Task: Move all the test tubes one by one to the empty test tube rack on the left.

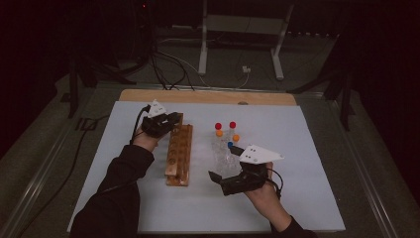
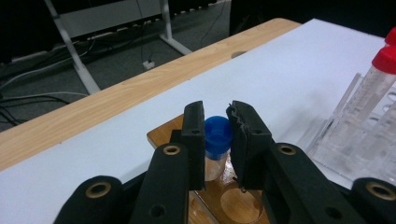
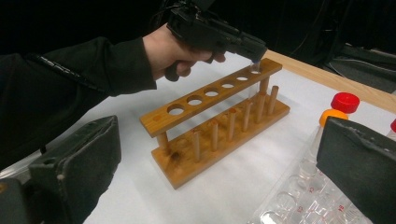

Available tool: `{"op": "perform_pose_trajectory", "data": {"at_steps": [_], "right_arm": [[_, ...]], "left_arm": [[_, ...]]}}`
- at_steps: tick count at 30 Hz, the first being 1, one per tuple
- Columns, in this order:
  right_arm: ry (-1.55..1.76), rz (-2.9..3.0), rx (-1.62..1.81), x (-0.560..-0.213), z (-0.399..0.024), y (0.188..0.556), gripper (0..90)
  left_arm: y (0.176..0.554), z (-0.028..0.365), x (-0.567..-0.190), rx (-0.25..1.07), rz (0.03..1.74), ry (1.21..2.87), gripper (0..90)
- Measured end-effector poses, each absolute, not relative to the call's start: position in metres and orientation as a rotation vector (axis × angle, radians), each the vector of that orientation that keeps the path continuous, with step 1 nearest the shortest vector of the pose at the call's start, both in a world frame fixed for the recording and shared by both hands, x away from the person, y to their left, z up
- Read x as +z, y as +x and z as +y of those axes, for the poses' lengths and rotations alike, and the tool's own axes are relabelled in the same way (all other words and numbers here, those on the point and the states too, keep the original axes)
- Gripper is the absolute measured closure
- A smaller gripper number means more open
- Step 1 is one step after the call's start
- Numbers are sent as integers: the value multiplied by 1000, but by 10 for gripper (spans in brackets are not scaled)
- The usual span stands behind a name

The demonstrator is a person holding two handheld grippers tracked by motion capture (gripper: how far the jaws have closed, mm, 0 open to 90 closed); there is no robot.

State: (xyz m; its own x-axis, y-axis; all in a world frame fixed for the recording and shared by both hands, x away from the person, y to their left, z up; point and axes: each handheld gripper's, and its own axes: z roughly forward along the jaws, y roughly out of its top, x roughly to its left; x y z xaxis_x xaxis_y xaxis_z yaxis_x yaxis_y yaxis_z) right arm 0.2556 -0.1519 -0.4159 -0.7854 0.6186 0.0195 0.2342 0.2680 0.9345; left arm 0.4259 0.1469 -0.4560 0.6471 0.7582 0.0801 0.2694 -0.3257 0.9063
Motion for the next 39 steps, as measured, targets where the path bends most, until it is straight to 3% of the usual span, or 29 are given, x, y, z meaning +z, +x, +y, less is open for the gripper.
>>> {"op": "perform_pose_trajectory", "data": {"at_steps": [12,20,26,27,32,39], "right_arm": [[795,2169,1538,-411,-158,258,0],[814,2130,1487,-407,-167,263,0],[851,2129,1469,-407,-174,269,1],[859,2128,1468,-408,-176,270,35],[902,2127,1431,-415,-180,277,58],[962,2128,1392,-426,-187,287,213]], "left_arm": [[424,149,-454,603,830,1901,747],[405,156,-437,566,784,1880,508],[379,161,-421,556,755,1880,237],[374,162,-419,548,752,1875,195],[348,168,-414,474,712,1874,44],[314,171,-418,397,656,1896,13]]}}
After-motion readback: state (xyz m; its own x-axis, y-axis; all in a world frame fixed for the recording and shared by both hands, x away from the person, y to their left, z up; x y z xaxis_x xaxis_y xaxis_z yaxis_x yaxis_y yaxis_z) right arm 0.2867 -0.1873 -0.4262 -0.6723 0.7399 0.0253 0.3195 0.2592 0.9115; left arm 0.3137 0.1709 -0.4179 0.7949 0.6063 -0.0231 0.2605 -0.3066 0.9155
